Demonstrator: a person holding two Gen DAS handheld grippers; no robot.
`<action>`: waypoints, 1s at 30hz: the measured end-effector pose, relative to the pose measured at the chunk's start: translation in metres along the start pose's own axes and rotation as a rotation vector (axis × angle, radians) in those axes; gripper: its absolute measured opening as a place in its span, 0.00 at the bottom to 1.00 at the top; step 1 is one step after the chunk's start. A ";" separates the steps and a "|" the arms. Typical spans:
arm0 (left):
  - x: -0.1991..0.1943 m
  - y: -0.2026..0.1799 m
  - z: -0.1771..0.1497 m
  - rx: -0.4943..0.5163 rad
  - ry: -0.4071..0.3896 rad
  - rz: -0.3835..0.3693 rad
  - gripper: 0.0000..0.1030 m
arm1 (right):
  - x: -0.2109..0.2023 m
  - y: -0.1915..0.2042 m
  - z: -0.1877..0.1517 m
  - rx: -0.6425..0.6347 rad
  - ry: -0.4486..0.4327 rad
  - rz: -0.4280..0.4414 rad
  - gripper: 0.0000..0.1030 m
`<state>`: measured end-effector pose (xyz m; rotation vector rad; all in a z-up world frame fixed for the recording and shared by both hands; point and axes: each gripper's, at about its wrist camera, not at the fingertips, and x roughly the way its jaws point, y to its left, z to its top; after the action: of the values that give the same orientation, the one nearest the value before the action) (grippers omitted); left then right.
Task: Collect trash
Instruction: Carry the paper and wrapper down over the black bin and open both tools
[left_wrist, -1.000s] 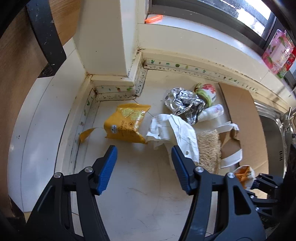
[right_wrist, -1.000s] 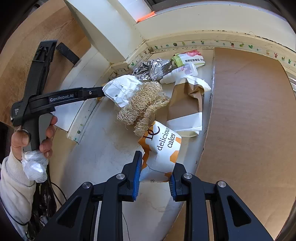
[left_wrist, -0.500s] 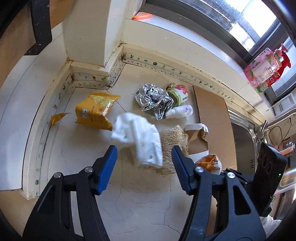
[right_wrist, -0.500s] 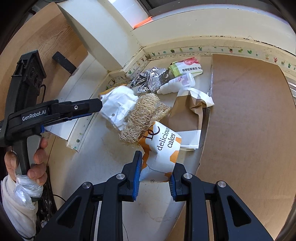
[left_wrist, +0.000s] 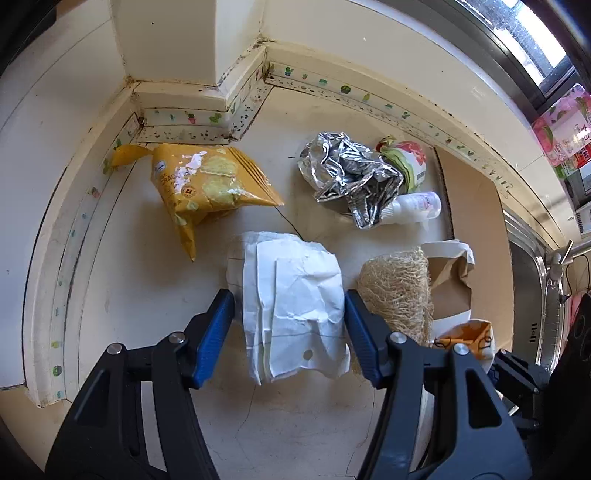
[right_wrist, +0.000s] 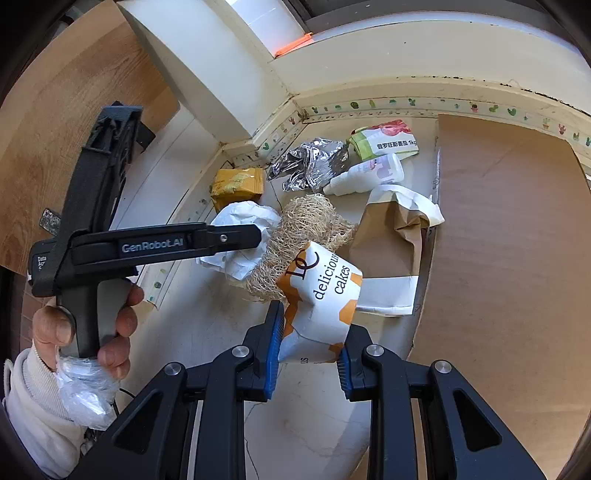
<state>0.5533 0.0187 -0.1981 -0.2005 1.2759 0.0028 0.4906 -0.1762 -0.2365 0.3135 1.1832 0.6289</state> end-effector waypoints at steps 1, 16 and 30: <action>0.003 -0.001 0.000 0.005 -0.001 0.006 0.56 | 0.000 0.000 -0.001 0.001 0.000 0.001 0.25; -0.058 -0.025 -0.054 0.106 -0.112 0.016 0.37 | -0.026 0.011 -0.022 0.021 -0.034 -0.008 0.25; -0.174 0.002 -0.229 0.169 -0.184 -0.062 0.38 | -0.089 0.104 -0.138 0.024 -0.103 -0.067 0.25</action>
<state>0.2846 0.0051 -0.0966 -0.0916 1.0797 -0.1365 0.3113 -0.1605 -0.1625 0.3212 1.0986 0.5348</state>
